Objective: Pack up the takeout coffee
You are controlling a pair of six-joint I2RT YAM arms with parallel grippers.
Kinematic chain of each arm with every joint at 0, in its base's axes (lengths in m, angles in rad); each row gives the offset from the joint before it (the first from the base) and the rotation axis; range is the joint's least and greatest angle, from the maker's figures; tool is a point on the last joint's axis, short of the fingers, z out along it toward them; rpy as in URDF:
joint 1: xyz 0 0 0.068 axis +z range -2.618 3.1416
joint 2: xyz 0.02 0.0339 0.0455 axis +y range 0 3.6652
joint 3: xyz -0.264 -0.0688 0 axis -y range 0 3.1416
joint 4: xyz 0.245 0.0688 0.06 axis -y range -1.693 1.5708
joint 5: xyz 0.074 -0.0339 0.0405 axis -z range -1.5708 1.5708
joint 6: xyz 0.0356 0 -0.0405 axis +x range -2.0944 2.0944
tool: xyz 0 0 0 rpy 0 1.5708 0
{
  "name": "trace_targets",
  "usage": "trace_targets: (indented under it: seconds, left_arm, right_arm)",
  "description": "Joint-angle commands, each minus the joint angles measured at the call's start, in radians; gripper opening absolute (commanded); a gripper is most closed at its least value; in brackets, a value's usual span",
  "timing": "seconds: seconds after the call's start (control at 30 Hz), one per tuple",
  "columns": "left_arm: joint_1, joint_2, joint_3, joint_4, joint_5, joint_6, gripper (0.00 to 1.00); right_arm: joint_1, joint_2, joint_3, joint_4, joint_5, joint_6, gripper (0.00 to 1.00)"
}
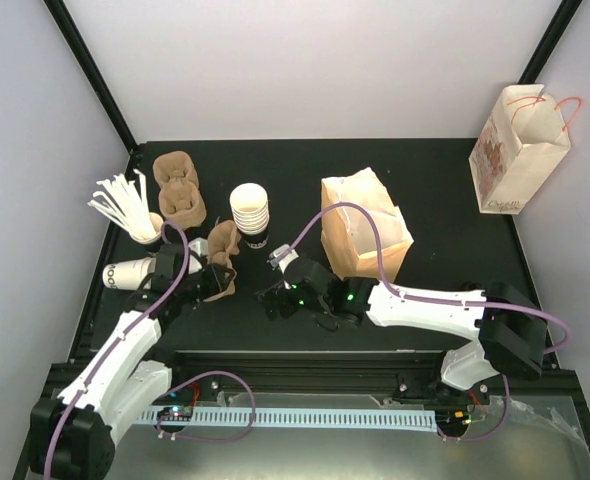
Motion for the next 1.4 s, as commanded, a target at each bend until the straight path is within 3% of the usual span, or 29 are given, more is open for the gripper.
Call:
trace_targets:
  seconds: [0.0, 0.53, 1.37]
  left_arm:
    - [-0.003, -0.087, -0.041, -0.008, 0.141, -0.117, 0.21]
    - [-0.003, -0.388, -0.3, 0.157, 0.306, -0.501, 0.21]
    - [-0.003, -0.43, -0.349, 0.193, 0.383, -0.55, 0.22]
  right_arm:
    - [-0.02, -0.001, 0.018, 0.014, -0.101, 0.092, 0.95]
    - [-0.021, 0.027, -0.03, -0.011, -0.157, 0.146, 0.95]
    - [-0.019, 0.063, -0.014, 0.001, -0.184, 0.184, 0.94]
